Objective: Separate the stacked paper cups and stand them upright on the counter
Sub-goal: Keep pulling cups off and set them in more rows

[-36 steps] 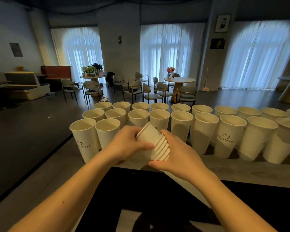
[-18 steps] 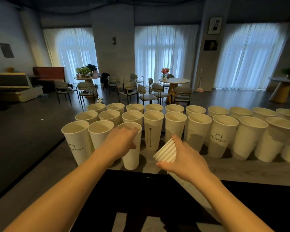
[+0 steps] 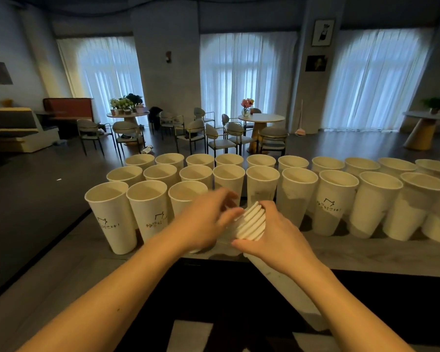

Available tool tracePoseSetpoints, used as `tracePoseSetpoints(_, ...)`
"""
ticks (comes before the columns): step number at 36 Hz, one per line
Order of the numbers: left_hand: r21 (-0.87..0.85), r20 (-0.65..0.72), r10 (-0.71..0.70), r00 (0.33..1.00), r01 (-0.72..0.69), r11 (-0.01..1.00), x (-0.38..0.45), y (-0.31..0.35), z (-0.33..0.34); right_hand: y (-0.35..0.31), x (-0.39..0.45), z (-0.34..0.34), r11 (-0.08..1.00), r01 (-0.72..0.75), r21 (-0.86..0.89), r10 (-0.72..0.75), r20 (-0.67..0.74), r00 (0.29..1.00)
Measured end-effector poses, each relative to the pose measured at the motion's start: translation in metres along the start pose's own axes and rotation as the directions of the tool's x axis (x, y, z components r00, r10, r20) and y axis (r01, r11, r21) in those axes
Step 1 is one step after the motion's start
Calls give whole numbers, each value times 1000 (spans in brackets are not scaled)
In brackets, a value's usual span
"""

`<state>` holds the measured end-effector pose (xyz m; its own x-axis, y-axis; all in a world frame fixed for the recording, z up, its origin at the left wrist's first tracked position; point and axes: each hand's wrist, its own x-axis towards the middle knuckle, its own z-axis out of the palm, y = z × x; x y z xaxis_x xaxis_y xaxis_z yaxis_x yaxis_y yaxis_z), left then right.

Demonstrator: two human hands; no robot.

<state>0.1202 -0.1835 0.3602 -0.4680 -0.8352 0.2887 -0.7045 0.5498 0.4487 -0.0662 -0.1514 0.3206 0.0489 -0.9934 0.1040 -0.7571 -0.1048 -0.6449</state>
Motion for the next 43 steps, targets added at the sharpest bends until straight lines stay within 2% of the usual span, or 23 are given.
tracePoseSetpoints(2,-249,254,-31,967,97,964,-1,10,12,0,2,1,998,30,51,-29,-5,1000)
tracePoseSetpoints(4,-418,340,-46,939,195,887,-2,9,18,2,4,1,997,56,59,-57,13,998)
tracePoseSetpoints(6,-499,350,-43,936,225,837,-2,6,20,4,3,-4,991,82,104,-91,93,992)
tracePoseSetpoints(9,-501,353,-74,933,255,827,-1,3,19,5,-4,-9,989,93,116,-116,204,972)
tracePoseSetpoints(13,-538,319,-123,940,286,793,3,2,17,12,-7,-9,990,105,90,-118,152,981)
tracePoseSetpoints(16,-537,194,-179,965,257,803,5,7,8,22,-8,-15,992,105,70,-114,146,983)
tracePoseSetpoints(19,-447,-46,-186,981,146,883,7,20,-12,35,-7,-28,997,79,16,-81,119,990)
tracePoseSetpoints(21,-318,-244,-143,959,61,946,11,24,-22,46,-5,-36,998,43,-40,-39,89,995)
tracePoseSetpoints(23,-147,-326,-61,943,13,989,16,25,-26,53,-3,-42,994,-10,-112,19,81,997)
tracePoseSetpoints(26,142,-215,69,974,-39,989,23,30,-16,56,-3,-48,991,-68,-115,75,54,996)
tracePoseSetpoints(29,389,-80,108,991,-68,919,31,29,1,54,-3,-49,993,-82,-81,83,15,996)
tracePoseSetpoints(31,485,4,88,996,-79,871,37,24,11,52,-3,-48,994,-81,-76,82,1,997)
tracePoseSetpoints(34,539,81,31,996,-70,839,43,14,20,48,-6,-47,996,-70,-55,69,-9,998)
tracePoseSetpoints(43,546,85,18,996,-62,836,53,-5,24,44,-12,-46,999,-41,-18,41,16,999)
